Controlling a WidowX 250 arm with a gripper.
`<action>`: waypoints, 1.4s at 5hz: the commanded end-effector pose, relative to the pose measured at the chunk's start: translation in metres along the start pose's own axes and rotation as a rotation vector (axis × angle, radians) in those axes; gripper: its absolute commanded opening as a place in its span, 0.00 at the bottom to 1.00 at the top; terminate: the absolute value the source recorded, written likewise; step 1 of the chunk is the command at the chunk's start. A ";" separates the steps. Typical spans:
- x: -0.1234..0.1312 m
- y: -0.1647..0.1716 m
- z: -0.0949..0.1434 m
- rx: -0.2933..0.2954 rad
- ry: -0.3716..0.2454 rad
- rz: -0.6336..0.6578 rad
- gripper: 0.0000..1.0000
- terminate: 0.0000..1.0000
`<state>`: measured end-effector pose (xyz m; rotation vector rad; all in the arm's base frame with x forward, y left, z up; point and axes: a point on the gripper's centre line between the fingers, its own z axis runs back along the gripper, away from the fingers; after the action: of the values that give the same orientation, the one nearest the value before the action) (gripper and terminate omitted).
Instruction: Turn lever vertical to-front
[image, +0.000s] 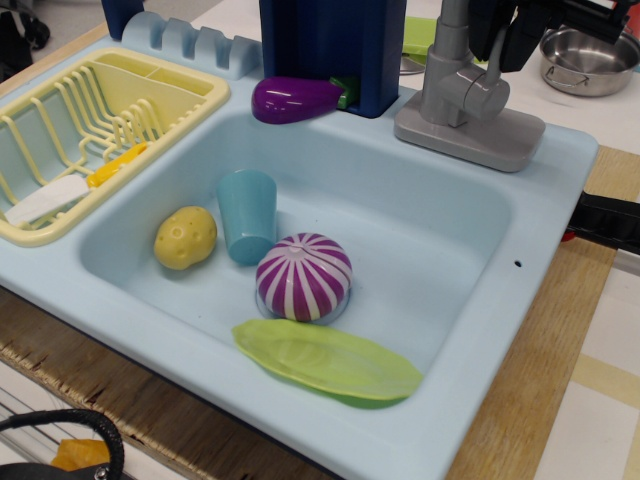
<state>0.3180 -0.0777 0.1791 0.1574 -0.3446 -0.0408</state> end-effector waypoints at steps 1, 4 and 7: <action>-0.030 0.000 0.008 0.016 0.018 0.034 0.00 0.00; -0.060 0.006 -0.017 -0.115 0.193 0.102 0.00 0.00; -0.095 0.005 -0.020 -0.162 0.347 0.021 0.00 0.00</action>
<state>0.2692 -0.0650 0.1384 -0.0534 -0.1142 -0.0203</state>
